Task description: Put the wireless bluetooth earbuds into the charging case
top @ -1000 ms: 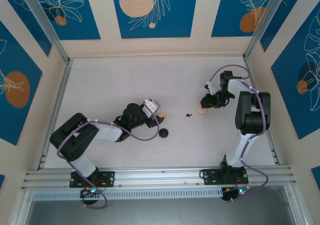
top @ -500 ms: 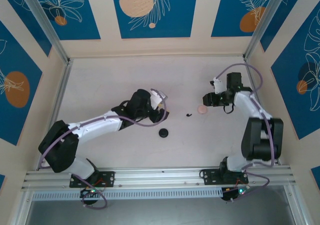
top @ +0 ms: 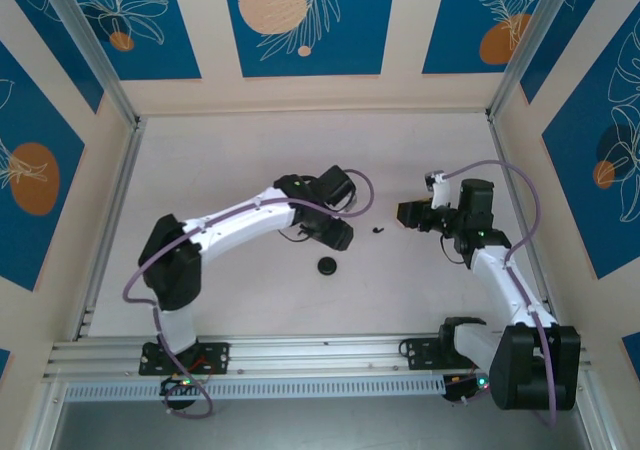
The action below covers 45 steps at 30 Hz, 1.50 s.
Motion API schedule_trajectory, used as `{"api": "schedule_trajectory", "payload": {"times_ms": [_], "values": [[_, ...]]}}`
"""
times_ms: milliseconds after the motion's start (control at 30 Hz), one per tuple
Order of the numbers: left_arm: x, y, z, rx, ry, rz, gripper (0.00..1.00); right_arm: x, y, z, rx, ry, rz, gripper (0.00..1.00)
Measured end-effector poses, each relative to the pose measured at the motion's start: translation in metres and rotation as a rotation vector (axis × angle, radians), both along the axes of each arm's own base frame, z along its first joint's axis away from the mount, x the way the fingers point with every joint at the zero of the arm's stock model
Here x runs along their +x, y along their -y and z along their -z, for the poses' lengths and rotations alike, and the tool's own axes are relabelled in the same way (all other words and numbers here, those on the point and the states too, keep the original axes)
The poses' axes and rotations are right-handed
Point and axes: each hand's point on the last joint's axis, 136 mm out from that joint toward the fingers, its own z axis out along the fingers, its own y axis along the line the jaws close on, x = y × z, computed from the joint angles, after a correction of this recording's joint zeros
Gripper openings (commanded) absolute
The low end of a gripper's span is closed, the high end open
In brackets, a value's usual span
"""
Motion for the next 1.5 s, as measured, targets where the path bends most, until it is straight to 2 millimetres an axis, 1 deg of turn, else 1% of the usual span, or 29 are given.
{"api": "schedule_trajectory", "payload": {"times_ms": [200,367,533,700,1033,1133,1267,1433,1500], "values": [[-0.020,-0.008,0.035,0.137,-0.107,-0.025,0.59,-0.005,-0.003,-0.002,0.033,0.004,-0.007,0.50],[-0.026,-0.014,0.056,0.209,-0.154,-0.045,0.63,-0.005,-0.004,-0.002,0.036,0.004,-0.012,0.50],[-0.024,-0.014,0.064,0.233,-0.160,-0.050,0.66,-0.005,-0.005,-0.002,0.037,0.007,-0.014,0.50],[-0.023,-0.013,0.074,0.260,-0.173,-0.050,0.67,-0.008,-0.005,0.003,0.037,-0.002,-0.017,0.50],[-0.025,-0.015,0.091,0.316,-0.194,-0.037,0.68,-0.011,-0.007,-0.002,0.034,0.022,-0.023,0.50],[-0.024,-0.015,0.093,0.322,-0.193,-0.036,0.68,-0.011,-0.007,-0.002,0.034,0.024,-0.024,0.50],[-0.024,-0.016,0.094,0.329,-0.188,-0.032,0.65,-0.012,-0.007,-0.002,0.034,0.024,-0.025,0.50],[-0.023,-0.017,0.100,0.342,-0.189,-0.018,0.64,-0.013,-0.007,-0.002,0.031,0.023,-0.026,0.50],[-0.023,-0.017,0.102,0.343,-0.190,-0.015,0.59,-0.014,-0.007,-0.003,0.028,0.028,-0.026,0.50]]}}
